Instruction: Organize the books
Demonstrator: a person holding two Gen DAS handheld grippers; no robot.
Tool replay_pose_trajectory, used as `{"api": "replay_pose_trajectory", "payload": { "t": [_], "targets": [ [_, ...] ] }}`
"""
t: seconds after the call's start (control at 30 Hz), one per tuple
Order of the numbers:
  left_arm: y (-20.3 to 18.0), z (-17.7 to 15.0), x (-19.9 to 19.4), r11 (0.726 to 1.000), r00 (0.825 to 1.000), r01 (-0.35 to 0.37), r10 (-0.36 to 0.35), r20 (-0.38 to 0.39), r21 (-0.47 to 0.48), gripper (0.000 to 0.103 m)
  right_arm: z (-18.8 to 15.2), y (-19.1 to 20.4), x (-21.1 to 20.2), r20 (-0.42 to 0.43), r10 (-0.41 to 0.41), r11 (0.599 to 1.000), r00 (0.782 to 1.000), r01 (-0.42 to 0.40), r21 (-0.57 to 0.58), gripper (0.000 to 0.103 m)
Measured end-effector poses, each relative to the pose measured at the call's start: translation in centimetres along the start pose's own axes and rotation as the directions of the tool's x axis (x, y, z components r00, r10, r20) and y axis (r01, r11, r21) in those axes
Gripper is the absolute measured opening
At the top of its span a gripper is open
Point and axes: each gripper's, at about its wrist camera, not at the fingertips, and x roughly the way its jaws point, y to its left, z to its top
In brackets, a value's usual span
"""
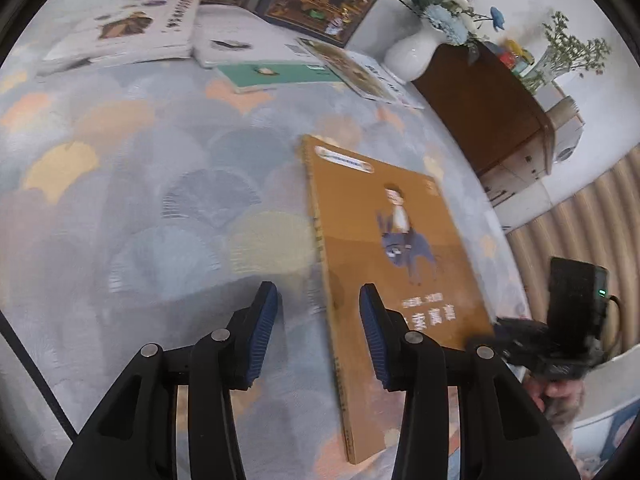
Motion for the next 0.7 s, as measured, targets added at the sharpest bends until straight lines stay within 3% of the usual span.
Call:
{"api": "replay_pose_trajectory", "payload": {
  "t": [0.07,0.17,0.2,0.23,0.3,0.43,0.53,0.7],
  "targets": [
    [0.7,0.2,0.5,0.995,0.997,0.083,-0.083,-0.004,-0.046,0.039,0.9,-0.6,0.6,0.02,0.018,1.0,1.0,-0.018,0.011,0.023],
    [2.3,0.2,1.1,0.97,0.978,0.207,-0.208,0.008,-0.126,0.037,2.6,-0.5,1.9,0.025,0.024,1.0,0.999,-0.024,-0.013,0.023],
    [2.6,0.1,1.1,0.969,0.98,0.2,-0.2,0.009,-0.145,0.026,2.9,-0.4,2.0,0.022,0.019,1.0,1.0,-0.018,-0.017,0.023],
    [2.7,-0.1,1.1,0.972,0.985,0.171,-0.171,0.011,-0.163,0.018,3.1,-0.4,2.1,0.02,0.013,1.0,1.0,-0.013,-0.017,0.023],
    [2.0,-0.4,1.0,0.983,0.995,0.097,-0.095,0.018,-0.155,0.014,3.4,0.3,2.2,0.02,-0.016,0.999,1.0,0.016,-0.035,0.023],
    [-1.3,-0.9,0.7,0.994,0.996,-0.085,0.087,0.028,-0.067,0.016,3.5,1.0,2.2,0.018,-0.056,0.997,0.998,0.057,-0.054,0.025],
    [-2.5,-1.2,0.5,0.99,0.99,-0.141,0.141,0.0,-0.023,0.017,3.5,2.1,2.1,0.007,-0.097,0.991,0.995,0.097,-0.095,0.025],
    [-3.1,-2.6,-1.4,0.976,0.977,-0.214,0.213,0.014,0.038,0.017,2.5,4.5,2.5,-0.036,-0.098,0.981,0.995,0.091,-0.171,0.025]
  ]
}}
